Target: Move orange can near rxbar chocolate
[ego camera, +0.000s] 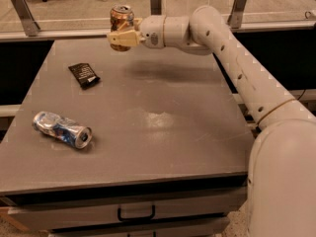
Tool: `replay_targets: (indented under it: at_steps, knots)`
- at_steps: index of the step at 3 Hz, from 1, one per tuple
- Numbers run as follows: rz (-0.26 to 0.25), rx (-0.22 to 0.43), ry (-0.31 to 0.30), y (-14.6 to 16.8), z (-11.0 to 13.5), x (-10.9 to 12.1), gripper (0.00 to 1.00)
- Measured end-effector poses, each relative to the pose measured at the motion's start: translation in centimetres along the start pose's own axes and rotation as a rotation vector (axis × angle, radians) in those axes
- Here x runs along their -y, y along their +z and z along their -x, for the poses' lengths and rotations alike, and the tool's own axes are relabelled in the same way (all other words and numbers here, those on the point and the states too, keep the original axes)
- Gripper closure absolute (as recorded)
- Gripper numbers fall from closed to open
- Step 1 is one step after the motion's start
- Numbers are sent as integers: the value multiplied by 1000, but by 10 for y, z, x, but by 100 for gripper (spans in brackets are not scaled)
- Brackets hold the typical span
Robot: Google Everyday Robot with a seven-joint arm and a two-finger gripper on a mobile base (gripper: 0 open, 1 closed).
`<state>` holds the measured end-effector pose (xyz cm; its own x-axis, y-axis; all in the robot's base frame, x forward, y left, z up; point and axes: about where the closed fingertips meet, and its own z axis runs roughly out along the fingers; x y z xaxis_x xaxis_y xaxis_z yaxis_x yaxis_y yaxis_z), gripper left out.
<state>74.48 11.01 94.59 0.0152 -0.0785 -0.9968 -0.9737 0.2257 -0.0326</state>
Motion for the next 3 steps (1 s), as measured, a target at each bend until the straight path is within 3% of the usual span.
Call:
replay_targets:
  at_steps: [1, 2, 3]
  knots:
    - [-5, -59, 47, 24, -16, -28, 100]
    - [-40, -120, 47, 41, -37, -42, 82]
    - [-87, -149, 23, 53, -61, -45, 58]
